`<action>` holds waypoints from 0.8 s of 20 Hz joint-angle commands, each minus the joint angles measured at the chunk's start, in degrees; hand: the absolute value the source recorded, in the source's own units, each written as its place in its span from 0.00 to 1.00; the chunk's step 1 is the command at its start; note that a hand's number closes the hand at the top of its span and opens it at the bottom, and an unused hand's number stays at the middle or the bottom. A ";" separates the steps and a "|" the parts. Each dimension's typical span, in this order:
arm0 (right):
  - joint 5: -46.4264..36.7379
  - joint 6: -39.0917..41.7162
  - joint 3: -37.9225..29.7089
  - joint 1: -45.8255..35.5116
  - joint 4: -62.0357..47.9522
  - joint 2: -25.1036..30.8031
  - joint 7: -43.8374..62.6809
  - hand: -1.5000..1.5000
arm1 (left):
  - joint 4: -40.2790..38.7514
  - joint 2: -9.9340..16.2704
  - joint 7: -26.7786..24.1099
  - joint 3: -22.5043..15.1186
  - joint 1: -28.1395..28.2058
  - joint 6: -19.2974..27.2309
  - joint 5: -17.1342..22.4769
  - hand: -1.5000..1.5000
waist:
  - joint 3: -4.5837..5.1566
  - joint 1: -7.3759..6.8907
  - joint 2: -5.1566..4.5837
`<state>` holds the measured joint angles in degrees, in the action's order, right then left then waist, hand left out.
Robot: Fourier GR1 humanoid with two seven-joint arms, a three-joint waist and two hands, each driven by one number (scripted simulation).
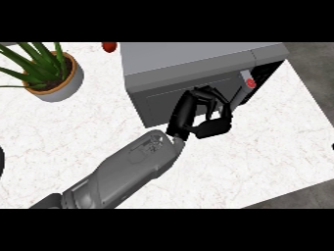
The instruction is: Pick up the milk, place it into the microwave and close the microwave
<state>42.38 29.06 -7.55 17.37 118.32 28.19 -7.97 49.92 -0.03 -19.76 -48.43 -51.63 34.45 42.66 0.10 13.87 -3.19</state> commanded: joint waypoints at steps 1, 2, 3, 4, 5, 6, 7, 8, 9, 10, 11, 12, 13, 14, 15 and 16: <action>1.95 -0.48 -0.51 -0.51 0.90 0.31 0.55 0.00 | -6.23 0.03 -0.19 5.21 -3.66 -1.26 3.73 1.00 | 0.09 0.20 -0.90; 2.35 0.33 -0.50 -0.57 0.77 0.44 0.22 0.00 | -6.74 0.03 -0.79 4.48 -2.79 -0.04 3.66 1.00 | -0.01 0.73 -1.12; 1.93 0.03 -0.14 -0.77 0.76 0.59 0.71 0.00 | -5.91 0.03 -1.32 5.27 -2.84 0.72 4.72 1.00 | 0.06 0.61 -1.26; 2.36 -0.28 -0.96 -1.11 0.89 1.22 1.03 0.00 | -6.36 0.03 -1.59 4.88 -3.07 1.03 4.58 1.00 | 0.07 0.74 -1.27; 2.67 -0.34 0.00 -0.92 1.31 0.54 1.03 0.00 | -7.04 0.03 -2.08 4.87 -3.64 0.76 4.34 1.00 | 0.02 0.34 -1.21; 2.72 0.15 -0.08 -0.69 1.73 1.10 1.29 0.00 | -7.15 0.03 -2.55 3.84 -3.41 2.43 4.12 1.00 | -0.02 1.15 -1.02; 3.16 1.21 0.19 -0.48 1.60 1.16 0.99 0.00 | -7.40 0.03 -4.28 4.47 -2.62 2.09 4.26 1.00 | -0.04 0.62 -1.19; 3.51 1.21 -0.10 -0.57 1.99 1.85 1.51 0.00 | -6.80 0.03 -5.24 5.01 -3.34 2.53 4.53 1.00 | 0.07 0.71 -1.11; 3.82 0.98 -0.06 -0.99 1.66 1.55 1.34 0.00 | -7.02 0.03 -5.97 4.31 -3.00 2.74 4.38 1.00 | 0.02 0.69 -1.50; 3.93 1.52 0.07 -1.27 2.51 2.33 1.76 0.00 | -6.72 0.03 -6.22 4.16 -3.39 3.50 4.73 1.00 | 0.07 0.95 -1.26; 4.17 1.85 0.76 -1.53 2.66 1.86 1.47 0.00 | -6.90 0.03 -5.48 4.41 -4.35 3.12 5.40 1.00 | -0.03 0.76 -1.28; 4.84 2.10 0.24 -1.38 2.04 2.12 1.43 0.00 | -7.05 0.03 -6.82 4.29 -2.81 2.94 5.72 1.00 | -0.02 0.75 -1.71; 5.07 1.94 0.29 -1.54 3.06 2.41 1.73 0.00 | -7.17 0.03 -7.09 4.29 -3.07 3.81 5.85 1.00 | 0.06 1.01 -1.51; 5.54 2.11 -0.05 -1.27 2.81 2.90 2.07 0.00 | -7.24 0.03 -7.74 3.98 -2.82 3.29 6.31 1.00 | 0.05 0.80 -1.30; 5.66 3.23 0.27 -1.25 3.27 3.12 1.81 0.00 | -7.16 0.03 -7.65 4.12 -3.51 3.90 6.55 1.00 | -0.03 1.54 -1.35; 6.32 2.96 0.25 -1.21 3.43 3.05 1.90 0.00 | -7.37 0.03 -8.12 3.98 -3.17 3.56 6.80 1.00 | 0.01 1.54 -1.51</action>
<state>47.35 31.22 -7.38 16.17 121.03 30.64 -6.31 49.56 -0.05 -27.45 -49.28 -51.45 37.33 47.92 0.05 14.83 -3.75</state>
